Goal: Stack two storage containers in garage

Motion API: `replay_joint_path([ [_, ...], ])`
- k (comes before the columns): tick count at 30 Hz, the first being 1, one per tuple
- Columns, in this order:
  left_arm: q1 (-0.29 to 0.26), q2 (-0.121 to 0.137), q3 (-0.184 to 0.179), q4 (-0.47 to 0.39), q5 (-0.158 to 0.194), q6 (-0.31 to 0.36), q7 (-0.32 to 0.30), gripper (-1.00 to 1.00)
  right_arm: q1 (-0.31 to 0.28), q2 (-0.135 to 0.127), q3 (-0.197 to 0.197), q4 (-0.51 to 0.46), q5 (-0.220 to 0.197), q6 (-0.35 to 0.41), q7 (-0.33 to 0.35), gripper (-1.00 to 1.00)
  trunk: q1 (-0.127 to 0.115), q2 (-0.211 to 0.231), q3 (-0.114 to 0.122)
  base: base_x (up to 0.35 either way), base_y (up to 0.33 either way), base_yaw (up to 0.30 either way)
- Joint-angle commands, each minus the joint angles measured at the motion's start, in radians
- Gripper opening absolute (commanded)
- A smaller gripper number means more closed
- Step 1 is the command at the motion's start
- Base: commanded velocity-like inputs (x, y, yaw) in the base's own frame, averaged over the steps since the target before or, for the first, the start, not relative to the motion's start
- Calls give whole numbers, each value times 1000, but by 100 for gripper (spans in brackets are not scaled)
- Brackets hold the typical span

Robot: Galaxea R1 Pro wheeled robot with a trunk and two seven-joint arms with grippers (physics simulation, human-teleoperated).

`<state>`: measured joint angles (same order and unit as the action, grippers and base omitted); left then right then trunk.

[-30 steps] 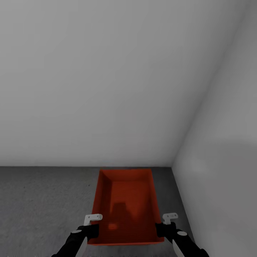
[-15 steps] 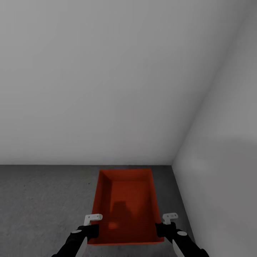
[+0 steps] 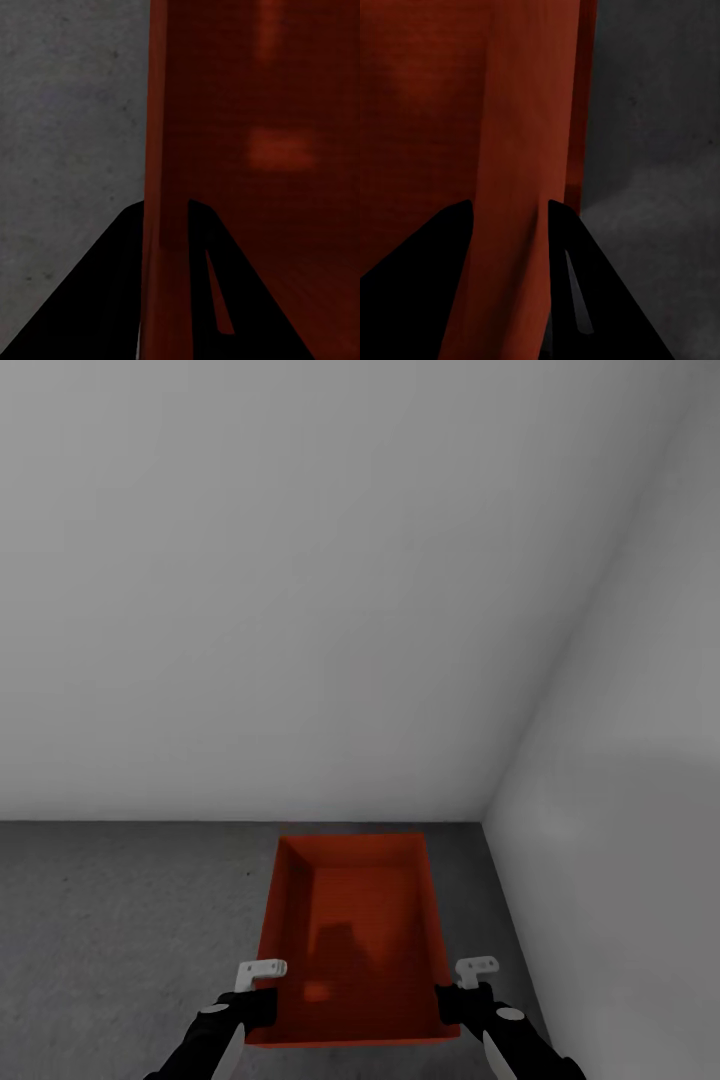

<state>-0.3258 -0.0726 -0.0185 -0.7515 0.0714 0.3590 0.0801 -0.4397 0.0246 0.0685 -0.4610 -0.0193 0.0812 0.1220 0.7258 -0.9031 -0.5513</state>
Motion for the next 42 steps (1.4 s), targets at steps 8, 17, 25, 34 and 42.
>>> replay_joint_path([
  [8, 0, 1, -3, 0, -15, 8, 33, -100, -1, 0, 2, -31, -12, 6, 36, -100, 31, -57, -26, 0, 0, 0],
  [17, 0, 1, -3, 0, -15, 8, 33, -100, -1, 0, 2, -31, -12, 6, 36, -100, 65, -120, -54, 0, 0, 0],
  [25, 0, 1, -3, 0, -15, 8, 33, -100, -1, 0, 2, -29, -13, 6, 36, -100, 96, -176, -79, 0, 0, 0],
  [34, 0, 1, -3, 0, -15, 8, 33, -100, -1, 0, 2, -28, -12, 6, 36, -100, 131, -239, -108, 0, 0, 0],
  [42, 0, 1, -3, 0, -15, 8, 33, -100, -1, 0, 2, -28, -13, 6, 36, -100, 161, -295, -133, 0, 0, 0],
])
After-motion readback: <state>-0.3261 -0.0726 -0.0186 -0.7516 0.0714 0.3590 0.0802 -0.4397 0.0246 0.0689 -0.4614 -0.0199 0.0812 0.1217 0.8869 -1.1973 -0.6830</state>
